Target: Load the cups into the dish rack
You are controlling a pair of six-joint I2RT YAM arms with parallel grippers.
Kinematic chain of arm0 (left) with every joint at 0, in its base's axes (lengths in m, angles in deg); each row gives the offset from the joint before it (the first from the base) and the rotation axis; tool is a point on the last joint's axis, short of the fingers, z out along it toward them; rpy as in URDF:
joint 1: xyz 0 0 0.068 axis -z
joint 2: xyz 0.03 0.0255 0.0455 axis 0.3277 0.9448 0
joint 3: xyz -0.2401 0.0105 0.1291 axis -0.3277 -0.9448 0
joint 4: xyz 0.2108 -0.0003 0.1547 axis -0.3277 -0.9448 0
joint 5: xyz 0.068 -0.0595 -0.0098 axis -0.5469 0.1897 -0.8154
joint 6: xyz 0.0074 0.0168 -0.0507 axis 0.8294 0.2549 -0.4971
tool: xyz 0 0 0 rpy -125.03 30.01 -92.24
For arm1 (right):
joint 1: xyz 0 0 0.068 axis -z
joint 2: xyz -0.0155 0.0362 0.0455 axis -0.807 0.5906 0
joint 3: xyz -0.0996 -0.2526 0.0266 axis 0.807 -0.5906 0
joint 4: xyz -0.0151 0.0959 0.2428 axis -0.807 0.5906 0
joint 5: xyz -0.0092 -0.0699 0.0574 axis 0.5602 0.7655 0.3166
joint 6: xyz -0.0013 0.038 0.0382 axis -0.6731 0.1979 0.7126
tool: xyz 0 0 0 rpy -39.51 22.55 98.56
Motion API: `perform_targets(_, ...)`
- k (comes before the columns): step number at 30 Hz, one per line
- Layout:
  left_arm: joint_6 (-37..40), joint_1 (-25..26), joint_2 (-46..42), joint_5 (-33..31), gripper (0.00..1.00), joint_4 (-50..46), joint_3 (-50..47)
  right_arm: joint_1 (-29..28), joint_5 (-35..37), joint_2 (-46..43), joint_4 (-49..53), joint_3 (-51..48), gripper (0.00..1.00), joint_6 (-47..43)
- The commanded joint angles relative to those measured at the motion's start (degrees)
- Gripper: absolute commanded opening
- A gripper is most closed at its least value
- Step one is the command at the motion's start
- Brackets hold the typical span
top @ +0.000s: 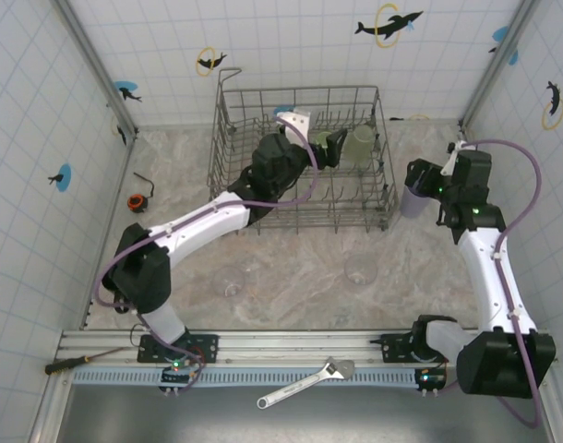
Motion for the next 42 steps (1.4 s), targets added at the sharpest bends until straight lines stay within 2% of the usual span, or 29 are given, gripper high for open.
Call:
perform_targets(1,0.04,-0.20,-6.28,-4.33,0.98,-3.71,-4.39,-0.67,2.97,1.15,5.57,2.85,0.99,-0.16)
perform_targets(8,2.58,-0.20,-14.48,-6.48,0.98,-11.62,-9.64,-1.18,4.37,4.39,8.65,6.50,0.99,0.10)
perform_targets(18,2.53,-0.20,-19.42,-6.65,0.98,-25.55,-11.20,-3.08,7.02,11.70,12.01,12.34,1.00,-0.94)
perform_targets(26,0.57,-0.21,-23.14,-7.67,0.98,-30.10,-15.00,-6.07,13.98,16.64,14.73,16.45,0.87,-3.13)
perform_targets(37,-0.97,-0.20,-26.52,-7.42,0.98,-30.39,-17.67,-6.29,14.72,24.13,17.78,20.66,0.71,-3.71)
perform_targets(42,-0.96,-0.20,-27.11,-7.15,0.98,-29.55,-18.44,-6.29,14.32,26.50,18.37,21.92,0.68,-3.98)
